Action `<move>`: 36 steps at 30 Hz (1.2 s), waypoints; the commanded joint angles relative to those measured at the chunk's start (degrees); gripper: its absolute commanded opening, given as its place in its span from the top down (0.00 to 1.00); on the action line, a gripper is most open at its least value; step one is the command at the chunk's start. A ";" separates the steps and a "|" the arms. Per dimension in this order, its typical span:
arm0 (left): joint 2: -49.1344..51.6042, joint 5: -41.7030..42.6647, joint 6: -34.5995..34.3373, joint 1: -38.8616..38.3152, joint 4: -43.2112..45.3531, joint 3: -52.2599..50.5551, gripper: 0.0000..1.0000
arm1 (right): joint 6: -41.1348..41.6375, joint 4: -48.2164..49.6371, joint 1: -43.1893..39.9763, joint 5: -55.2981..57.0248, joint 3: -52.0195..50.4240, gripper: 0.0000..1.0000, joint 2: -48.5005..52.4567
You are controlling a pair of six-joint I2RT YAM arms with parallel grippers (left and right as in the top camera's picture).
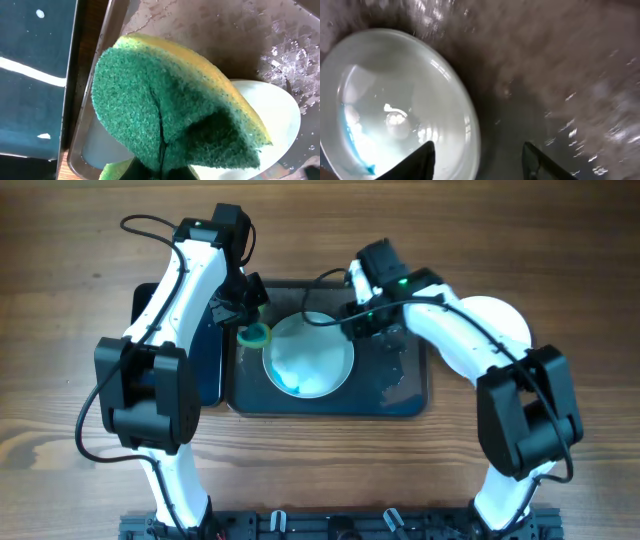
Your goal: Clean dirty plates on tray and stack at the side
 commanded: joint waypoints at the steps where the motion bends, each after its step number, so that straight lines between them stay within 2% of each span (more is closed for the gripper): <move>1: 0.00 -0.33 0.74 0.02 0.42 0.50 0.96 | -7.02 2.82 -1.14 -5.86 0.24 0.53 2.43; 5: 0.00 -0.33 0.74 0.02 0.39 0.50 0.96 | -6.88 4.28 -0.79 -11.96 0.24 0.57 6.45; 12: 0.00 -0.33 0.74 0.02 0.37 0.50 0.96 | -1.62 7.48 -0.74 -11.65 0.24 0.66 8.39; 19: 0.00 -0.33 0.74 0.02 0.37 0.50 0.96 | 5.22 6.84 0.50 -7.87 0.22 0.96 9.14; 27: 0.00 -0.28 0.70 -0.28 0.39 0.50 0.96 | 13.77 4.28 1.33 -6.16 0.22 0.95 8.90; 34: 0.00 -0.33 0.00 -2.21 0.39 0.50 0.96 | 39.58 -7.85 1.33 14.95 0.22 0.96 4.24; 36: 0.00 -0.33 -2.08 -2.93 0.42 0.50 0.96 | 39.52 -7.93 1.33 17.29 0.22 0.96 3.85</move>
